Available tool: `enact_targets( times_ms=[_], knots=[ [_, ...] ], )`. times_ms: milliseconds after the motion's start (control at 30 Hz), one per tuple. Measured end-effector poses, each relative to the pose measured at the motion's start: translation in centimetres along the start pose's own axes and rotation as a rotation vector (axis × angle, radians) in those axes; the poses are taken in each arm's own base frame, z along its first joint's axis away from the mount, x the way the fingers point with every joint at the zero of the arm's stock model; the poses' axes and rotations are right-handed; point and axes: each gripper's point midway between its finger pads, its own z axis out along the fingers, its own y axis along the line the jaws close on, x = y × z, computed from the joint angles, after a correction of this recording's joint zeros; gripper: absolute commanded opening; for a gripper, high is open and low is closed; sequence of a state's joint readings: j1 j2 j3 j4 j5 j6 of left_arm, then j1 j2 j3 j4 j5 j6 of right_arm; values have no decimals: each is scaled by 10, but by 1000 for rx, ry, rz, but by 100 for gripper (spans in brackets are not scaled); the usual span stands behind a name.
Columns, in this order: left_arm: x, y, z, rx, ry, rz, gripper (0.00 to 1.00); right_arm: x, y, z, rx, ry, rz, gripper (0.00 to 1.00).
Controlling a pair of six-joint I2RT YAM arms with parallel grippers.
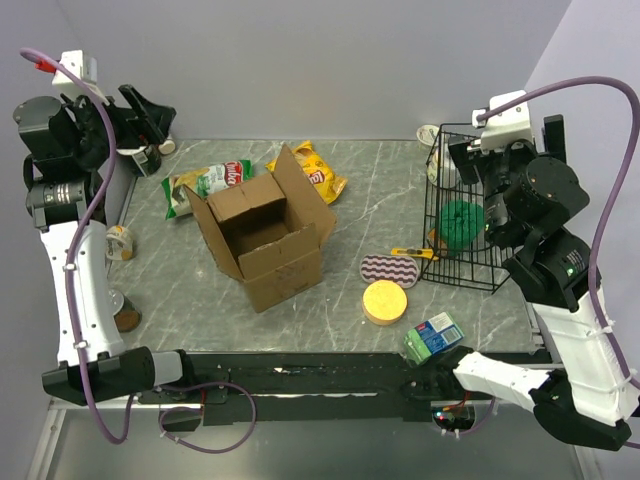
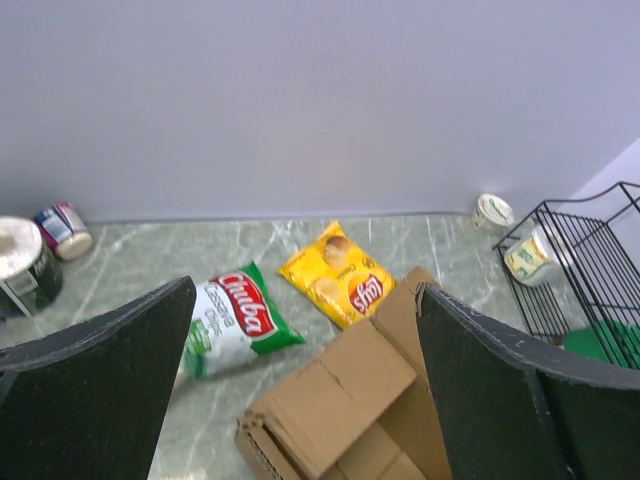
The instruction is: Unpack the express box
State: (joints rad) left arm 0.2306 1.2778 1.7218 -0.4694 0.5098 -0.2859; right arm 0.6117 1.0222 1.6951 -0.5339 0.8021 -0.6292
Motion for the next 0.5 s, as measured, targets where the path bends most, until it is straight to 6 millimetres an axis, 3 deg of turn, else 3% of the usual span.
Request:
enact_targets(
  times_ms=[267, 500],
  knots=[
    [-16, 2, 8, 3, -58, 26, 96, -3, -18, -2, 69, -5, -53, 100],
    [-10, 6, 15, 6, -68, -24, 96, 7, -14, -3, 69, 14, -84, 100]
  ],
)
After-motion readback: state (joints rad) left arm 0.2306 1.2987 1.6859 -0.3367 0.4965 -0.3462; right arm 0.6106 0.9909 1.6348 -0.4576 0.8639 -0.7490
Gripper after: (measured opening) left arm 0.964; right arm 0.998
